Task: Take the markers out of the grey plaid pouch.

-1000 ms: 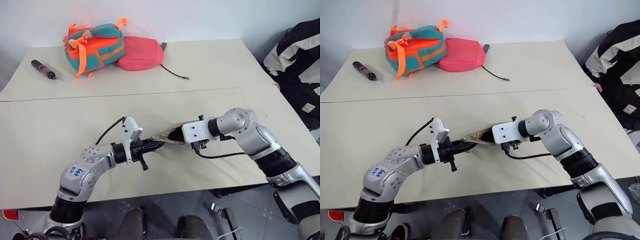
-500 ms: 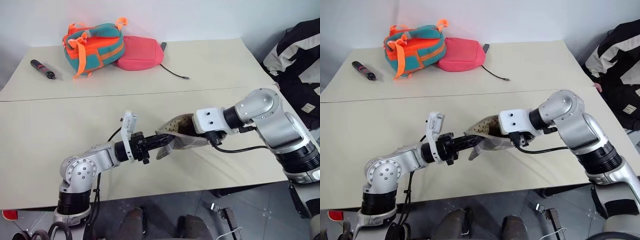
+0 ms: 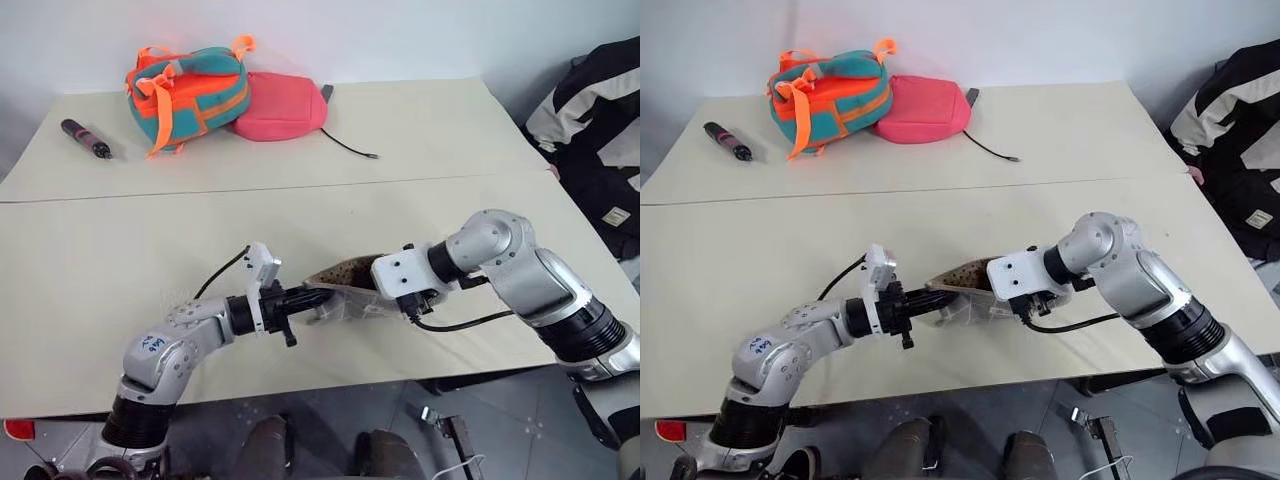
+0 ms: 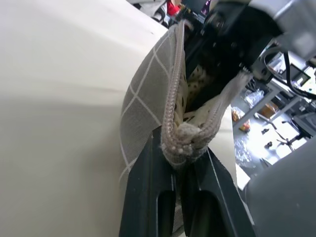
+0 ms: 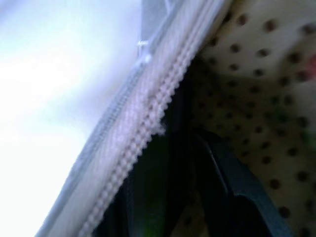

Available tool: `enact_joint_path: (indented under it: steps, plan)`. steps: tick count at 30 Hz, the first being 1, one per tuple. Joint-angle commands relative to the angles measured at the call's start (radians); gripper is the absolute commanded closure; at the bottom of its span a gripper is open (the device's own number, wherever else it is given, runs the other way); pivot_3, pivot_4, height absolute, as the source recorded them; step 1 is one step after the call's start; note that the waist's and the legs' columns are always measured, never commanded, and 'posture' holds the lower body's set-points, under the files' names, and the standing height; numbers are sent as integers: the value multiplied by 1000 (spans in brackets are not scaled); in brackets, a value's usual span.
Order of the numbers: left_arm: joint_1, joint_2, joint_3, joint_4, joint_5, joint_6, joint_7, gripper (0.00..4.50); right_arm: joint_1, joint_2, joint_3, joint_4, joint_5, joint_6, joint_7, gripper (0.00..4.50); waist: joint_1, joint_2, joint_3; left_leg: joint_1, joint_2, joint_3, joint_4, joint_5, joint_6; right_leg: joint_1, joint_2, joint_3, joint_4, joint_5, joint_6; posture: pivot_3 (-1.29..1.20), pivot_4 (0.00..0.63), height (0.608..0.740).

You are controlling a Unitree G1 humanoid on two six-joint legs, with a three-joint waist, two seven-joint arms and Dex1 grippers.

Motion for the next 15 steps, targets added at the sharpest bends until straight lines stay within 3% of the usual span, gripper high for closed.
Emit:
enact_joint_path:
  steps: [1,15]
  plan:
    - [0,-3,5,-29,6,-19,-2,4500,0,-22,12,22,-53,-16,3,2768,0,0,0,0,0,0,0,0,0,0,0,0,0,0,0,0,150,740]
    - [-11,9,-17,-50,4,-1,-18,4500,-5,-16,55,112,-192,-60,-15,2768,0,0,0,0,0,0,0,0,0,0,0,0,0,0,0,0,150,740]
